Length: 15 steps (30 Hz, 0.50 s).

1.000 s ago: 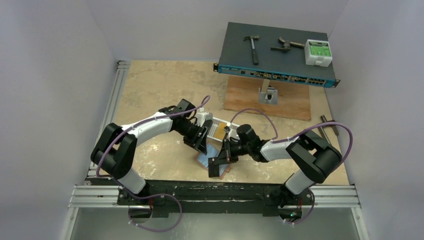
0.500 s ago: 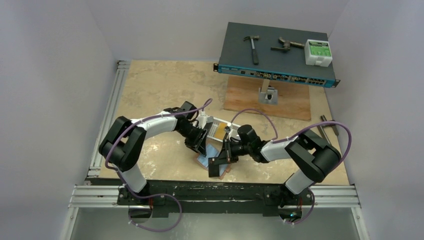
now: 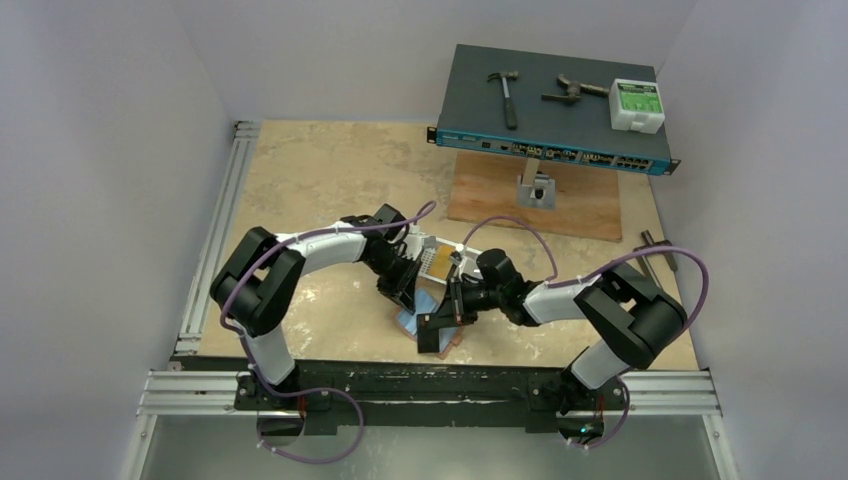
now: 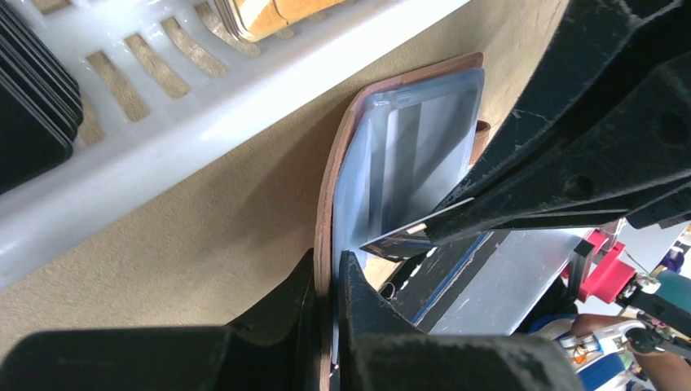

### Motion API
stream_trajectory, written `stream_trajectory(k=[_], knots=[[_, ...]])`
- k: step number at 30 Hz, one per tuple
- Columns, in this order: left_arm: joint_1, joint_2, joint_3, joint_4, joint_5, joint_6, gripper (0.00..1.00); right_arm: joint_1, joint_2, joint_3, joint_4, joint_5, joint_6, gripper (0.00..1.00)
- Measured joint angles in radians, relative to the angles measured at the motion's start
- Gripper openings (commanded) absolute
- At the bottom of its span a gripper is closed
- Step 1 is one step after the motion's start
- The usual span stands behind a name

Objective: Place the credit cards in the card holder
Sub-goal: Pick up the card holder from the center of the board.

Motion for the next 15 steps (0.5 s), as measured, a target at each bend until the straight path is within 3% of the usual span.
stream_trajectory(k=[15], knots=[[0.02, -0.024, 0.01, -0.033, 0.069, 0.026, 0.0, -0.021, -0.064, 0.042, -0.079, -0.022, -0.032, 0.0]])
